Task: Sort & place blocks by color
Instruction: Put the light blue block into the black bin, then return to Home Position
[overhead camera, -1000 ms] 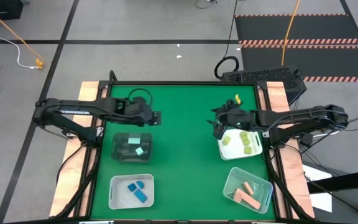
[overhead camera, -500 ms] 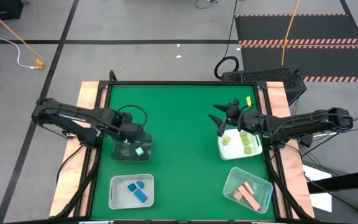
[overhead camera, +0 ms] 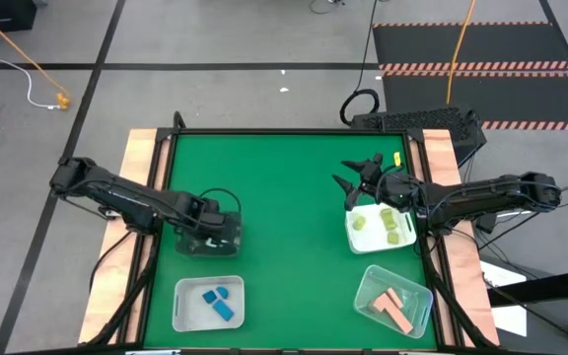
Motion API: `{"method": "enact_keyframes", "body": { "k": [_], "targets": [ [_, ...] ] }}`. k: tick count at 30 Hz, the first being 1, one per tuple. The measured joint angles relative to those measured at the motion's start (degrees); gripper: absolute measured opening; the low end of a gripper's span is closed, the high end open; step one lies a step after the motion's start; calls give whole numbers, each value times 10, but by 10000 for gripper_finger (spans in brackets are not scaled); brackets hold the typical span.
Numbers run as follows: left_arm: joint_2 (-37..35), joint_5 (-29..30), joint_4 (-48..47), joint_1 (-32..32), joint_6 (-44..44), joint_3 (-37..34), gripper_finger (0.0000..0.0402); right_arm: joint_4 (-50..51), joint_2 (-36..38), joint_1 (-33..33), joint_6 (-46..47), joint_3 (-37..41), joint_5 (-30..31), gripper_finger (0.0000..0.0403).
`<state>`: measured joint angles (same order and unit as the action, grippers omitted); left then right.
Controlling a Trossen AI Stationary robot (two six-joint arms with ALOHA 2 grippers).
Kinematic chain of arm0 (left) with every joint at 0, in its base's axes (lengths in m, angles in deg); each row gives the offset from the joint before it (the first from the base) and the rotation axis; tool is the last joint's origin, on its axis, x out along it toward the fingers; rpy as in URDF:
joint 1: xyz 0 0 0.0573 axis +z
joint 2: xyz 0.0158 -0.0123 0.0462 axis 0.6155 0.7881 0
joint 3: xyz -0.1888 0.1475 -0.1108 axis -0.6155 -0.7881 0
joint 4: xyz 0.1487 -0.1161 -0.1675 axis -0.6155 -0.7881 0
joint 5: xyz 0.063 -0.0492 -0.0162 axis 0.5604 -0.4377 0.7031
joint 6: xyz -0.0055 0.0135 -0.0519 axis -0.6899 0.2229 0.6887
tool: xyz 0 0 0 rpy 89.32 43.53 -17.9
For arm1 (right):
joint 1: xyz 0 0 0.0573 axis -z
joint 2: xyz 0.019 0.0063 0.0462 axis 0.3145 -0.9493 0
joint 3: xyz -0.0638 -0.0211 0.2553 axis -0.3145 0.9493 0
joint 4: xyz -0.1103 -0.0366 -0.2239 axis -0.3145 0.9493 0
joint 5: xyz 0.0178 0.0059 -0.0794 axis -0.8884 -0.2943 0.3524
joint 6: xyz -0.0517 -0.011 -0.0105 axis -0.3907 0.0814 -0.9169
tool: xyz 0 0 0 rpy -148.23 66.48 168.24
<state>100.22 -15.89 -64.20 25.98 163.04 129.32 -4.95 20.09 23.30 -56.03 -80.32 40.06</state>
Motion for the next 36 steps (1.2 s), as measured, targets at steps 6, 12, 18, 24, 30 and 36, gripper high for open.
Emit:
{"method": "enact_keyframes", "body": {
  "k": [6,12,18,24,30,36],
  "targets": [
    [0,2,39,0,-5,-35,144,0,0,0,-1,0,0,238],
    [0,12,37,0,-4,-40,204,0,0,0,0,0,0,238],
    [-8,13,44,0,-55,-40,258,0,0,0,0,0,0,238],
    [-55,41,46,0,-102,-27,284,0,0,0,0,0,0,238],
    [-127,137,55,0,-240,7,281,0,0,0,1,0,-2,238],
    [-211,175,162,0,-433,11,275,1,0,12,17,0,-10,238]
  ]
}}
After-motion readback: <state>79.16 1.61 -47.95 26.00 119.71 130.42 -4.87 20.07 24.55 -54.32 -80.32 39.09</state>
